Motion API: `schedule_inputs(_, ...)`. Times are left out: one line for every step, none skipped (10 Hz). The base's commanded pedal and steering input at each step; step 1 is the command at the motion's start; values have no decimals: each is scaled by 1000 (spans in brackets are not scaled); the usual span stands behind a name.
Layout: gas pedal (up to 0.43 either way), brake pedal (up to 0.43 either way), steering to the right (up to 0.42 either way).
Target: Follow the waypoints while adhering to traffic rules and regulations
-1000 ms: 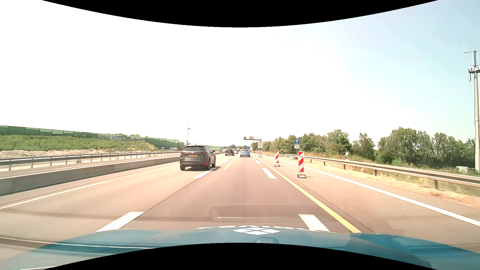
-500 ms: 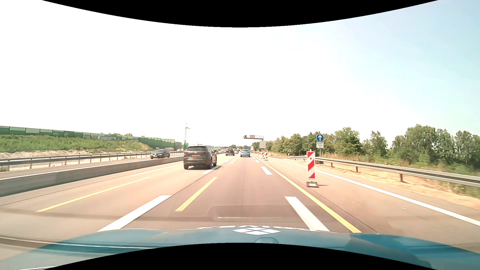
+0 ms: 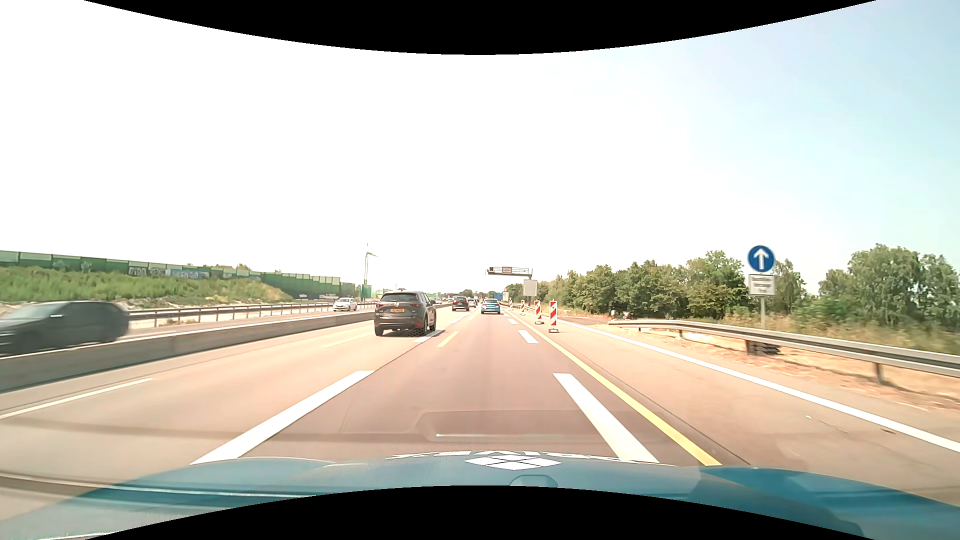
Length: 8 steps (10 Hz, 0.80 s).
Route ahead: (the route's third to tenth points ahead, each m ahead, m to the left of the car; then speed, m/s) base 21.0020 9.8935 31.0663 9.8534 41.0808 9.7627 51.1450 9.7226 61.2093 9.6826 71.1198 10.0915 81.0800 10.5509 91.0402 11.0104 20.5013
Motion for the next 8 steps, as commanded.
schedule_inputs(150, 0, -1)
schedule_inputs(150, 0, -1)
schedule_inputs(150, 0, -1)
schedule_inputs(150, 0, -1)
schedule_inputs(150, 0, -2)
schedule_inputs(150, 0, -2)
schedule_inputs(150, 0, -2)
schedule_inputs(150, 0, -2)
